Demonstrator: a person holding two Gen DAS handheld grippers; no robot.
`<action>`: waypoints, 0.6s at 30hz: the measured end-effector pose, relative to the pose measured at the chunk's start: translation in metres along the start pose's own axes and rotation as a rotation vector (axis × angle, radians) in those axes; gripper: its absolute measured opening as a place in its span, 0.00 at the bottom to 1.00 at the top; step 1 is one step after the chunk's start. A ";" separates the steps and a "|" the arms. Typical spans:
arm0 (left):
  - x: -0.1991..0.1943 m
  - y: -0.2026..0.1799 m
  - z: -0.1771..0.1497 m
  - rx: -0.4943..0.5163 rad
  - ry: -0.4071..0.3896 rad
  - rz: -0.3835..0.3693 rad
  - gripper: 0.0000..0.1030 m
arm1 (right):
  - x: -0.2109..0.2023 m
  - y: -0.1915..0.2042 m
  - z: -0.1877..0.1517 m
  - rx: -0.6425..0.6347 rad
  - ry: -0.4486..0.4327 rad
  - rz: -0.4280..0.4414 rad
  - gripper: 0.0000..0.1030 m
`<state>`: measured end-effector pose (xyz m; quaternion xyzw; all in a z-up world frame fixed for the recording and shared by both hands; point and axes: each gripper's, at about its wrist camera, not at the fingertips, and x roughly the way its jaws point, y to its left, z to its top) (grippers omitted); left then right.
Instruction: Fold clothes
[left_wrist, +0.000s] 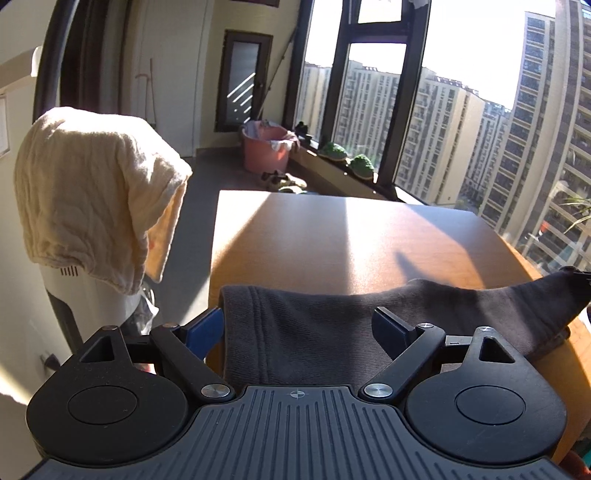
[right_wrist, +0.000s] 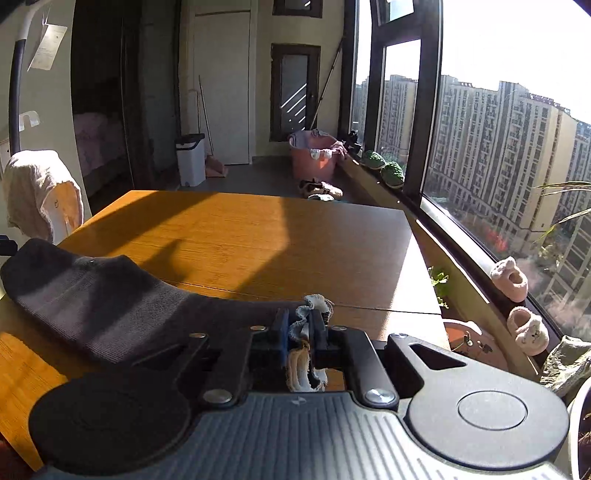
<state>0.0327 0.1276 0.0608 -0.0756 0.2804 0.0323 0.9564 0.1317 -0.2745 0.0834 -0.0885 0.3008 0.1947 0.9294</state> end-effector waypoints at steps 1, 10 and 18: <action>-0.004 -0.004 0.001 0.010 -0.012 -0.014 0.92 | 0.004 -0.001 -0.008 -0.001 0.018 -0.041 0.09; 0.039 -0.048 -0.011 0.023 0.139 -0.191 0.94 | 0.006 0.003 -0.023 0.144 0.012 0.082 0.20; 0.066 -0.040 -0.021 -0.037 0.184 -0.194 0.97 | 0.022 0.017 -0.027 0.152 0.024 0.080 0.25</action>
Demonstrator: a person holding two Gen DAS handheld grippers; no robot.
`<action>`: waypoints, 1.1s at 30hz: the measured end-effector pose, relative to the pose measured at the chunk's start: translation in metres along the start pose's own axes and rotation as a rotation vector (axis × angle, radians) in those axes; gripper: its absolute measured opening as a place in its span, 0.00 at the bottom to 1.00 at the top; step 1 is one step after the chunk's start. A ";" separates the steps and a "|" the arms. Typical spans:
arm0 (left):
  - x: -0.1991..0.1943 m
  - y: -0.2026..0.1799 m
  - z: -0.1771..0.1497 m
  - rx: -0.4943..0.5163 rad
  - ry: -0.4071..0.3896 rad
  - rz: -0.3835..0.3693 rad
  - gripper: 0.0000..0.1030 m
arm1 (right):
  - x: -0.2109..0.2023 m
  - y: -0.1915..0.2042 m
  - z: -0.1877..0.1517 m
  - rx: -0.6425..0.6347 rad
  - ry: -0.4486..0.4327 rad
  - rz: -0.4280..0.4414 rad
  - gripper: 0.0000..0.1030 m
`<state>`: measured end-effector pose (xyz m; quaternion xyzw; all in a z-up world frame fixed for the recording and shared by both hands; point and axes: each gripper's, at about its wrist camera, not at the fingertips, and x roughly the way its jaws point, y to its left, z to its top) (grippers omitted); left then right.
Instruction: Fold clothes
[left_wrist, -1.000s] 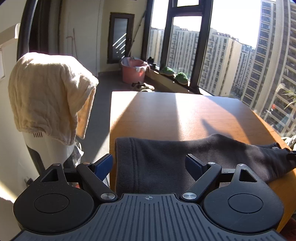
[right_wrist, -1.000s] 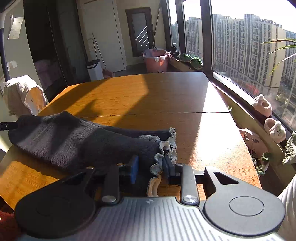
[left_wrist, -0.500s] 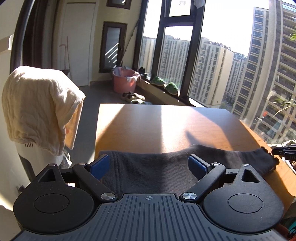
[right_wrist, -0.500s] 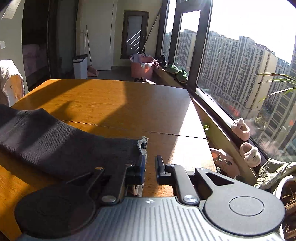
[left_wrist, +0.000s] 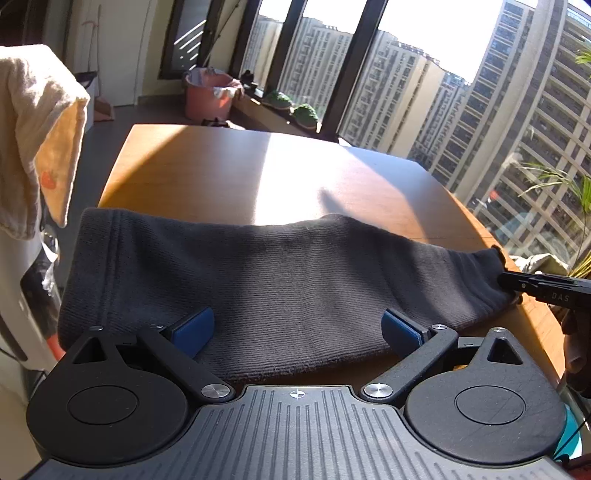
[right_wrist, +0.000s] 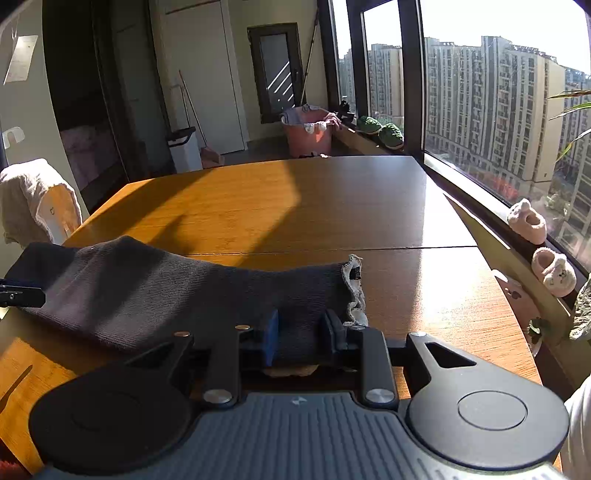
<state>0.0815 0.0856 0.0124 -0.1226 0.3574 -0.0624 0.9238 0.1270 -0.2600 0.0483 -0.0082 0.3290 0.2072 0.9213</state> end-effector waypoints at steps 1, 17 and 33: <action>-0.001 0.000 -0.001 -0.001 0.000 0.000 0.97 | -0.001 0.001 -0.001 -0.004 -0.004 -0.002 0.25; -0.003 -0.007 -0.001 0.023 0.012 0.014 1.00 | -0.050 0.009 -0.010 -0.023 -0.102 0.020 0.33; -0.027 -0.025 -0.001 0.049 -0.049 -0.022 1.00 | -0.014 0.022 -0.015 0.002 -0.004 0.102 0.42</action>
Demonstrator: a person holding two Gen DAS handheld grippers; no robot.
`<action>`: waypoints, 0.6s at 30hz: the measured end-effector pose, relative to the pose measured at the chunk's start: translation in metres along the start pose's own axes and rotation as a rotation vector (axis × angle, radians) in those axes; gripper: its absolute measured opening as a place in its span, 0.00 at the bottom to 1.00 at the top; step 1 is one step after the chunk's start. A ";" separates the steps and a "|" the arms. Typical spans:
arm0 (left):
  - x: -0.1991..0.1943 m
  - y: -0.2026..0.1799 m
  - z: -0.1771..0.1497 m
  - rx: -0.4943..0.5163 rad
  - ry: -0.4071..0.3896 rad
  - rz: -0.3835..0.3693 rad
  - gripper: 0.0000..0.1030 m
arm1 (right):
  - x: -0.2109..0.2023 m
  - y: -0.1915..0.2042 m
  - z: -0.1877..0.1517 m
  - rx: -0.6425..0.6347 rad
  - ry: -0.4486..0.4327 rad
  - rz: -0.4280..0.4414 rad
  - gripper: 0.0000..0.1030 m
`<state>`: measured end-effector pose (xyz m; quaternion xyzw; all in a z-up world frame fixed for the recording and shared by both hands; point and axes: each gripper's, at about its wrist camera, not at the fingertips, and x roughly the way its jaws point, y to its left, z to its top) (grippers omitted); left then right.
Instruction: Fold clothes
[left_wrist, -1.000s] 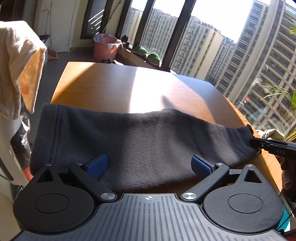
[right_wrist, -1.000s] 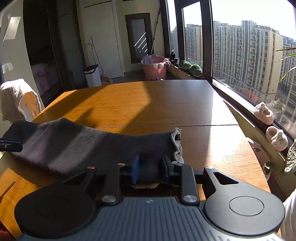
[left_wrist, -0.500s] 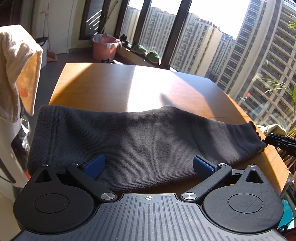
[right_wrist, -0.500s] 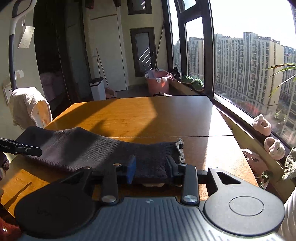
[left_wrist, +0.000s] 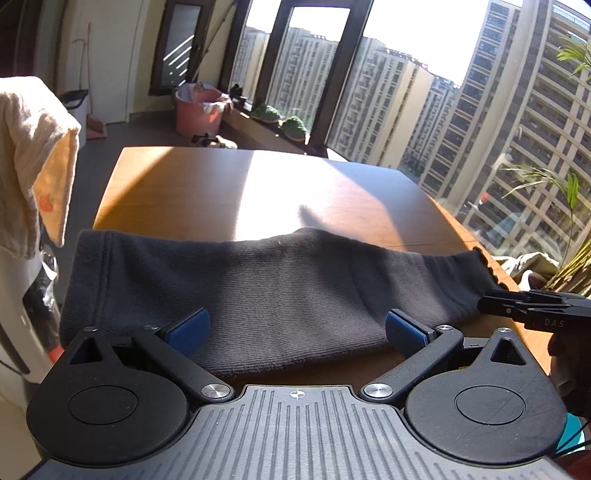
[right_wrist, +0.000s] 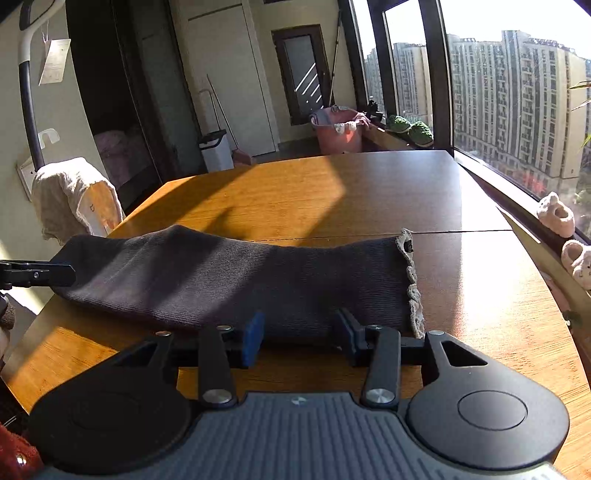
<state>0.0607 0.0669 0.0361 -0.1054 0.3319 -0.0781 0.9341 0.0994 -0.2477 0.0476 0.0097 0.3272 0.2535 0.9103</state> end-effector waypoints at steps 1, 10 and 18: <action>0.000 -0.003 0.000 0.008 -0.004 -0.017 1.00 | 0.002 0.002 0.001 -0.009 -0.002 -0.006 0.45; 0.034 0.001 -0.007 -0.040 0.050 -0.069 1.00 | 0.031 0.022 0.013 -0.158 -0.002 -0.099 0.50; 0.051 0.024 0.013 -0.134 0.043 -0.107 1.00 | 0.058 0.015 0.036 -0.176 0.001 -0.095 0.51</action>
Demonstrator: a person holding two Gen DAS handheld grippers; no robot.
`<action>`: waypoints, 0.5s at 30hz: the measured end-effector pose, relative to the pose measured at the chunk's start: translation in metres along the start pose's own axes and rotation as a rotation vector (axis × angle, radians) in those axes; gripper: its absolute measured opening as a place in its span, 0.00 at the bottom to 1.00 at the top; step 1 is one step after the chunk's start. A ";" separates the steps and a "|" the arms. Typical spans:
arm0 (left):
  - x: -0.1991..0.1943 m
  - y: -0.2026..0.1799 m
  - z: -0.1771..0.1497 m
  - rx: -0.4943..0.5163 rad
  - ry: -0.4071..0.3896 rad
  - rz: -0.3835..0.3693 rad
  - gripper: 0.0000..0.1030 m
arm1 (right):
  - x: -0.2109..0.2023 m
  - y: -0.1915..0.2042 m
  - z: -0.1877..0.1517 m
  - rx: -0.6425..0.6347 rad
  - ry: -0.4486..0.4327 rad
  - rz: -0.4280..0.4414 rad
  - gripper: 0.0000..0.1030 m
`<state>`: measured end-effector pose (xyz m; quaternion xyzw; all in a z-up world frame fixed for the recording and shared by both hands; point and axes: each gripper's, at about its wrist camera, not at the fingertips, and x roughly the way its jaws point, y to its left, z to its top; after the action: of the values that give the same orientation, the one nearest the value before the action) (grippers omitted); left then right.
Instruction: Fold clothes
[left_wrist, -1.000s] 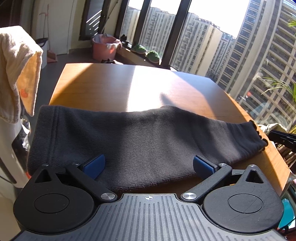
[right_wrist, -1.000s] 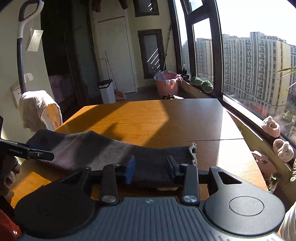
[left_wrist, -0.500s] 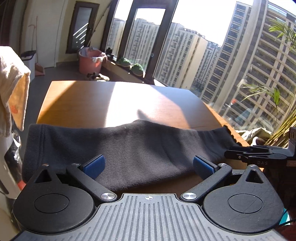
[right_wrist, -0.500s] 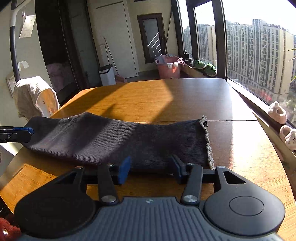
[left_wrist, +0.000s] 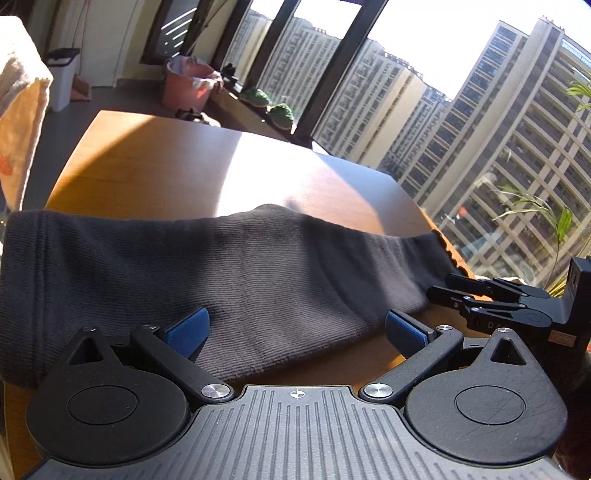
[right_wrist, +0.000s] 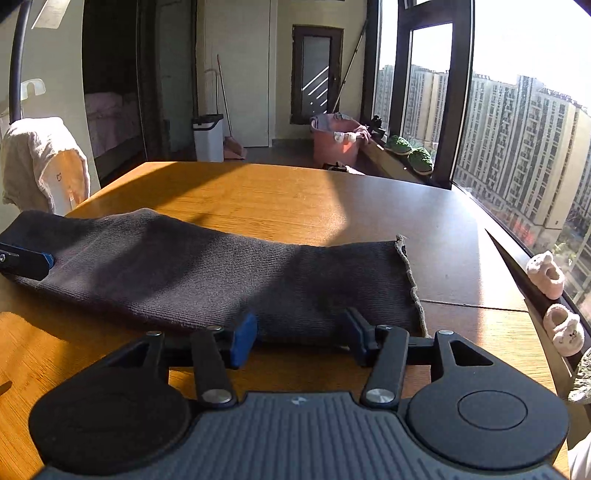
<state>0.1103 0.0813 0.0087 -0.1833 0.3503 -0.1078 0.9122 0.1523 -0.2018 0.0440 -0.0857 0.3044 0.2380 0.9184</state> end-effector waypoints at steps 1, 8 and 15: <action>0.003 0.002 0.003 -0.007 -0.003 0.000 1.00 | 0.004 0.000 0.002 0.001 -0.002 -0.001 0.51; 0.030 0.010 0.028 0.018 -0.050 0.061 1.00 | 0.025 0.002 0.013 0.004 -0.024 -0.004 0.63; 0.035 -0.001 0.021 0.077 -0.109 0.130 1.00 | 0.030 0.001 0.016 0.018 -0.029 0.073 0.85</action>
<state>0.1499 0.0745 0.0025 -0.1305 0.3069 -0.0515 0.9413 0.1808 -0.1853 0.0387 -0.0629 0.2961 0.2697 0.9141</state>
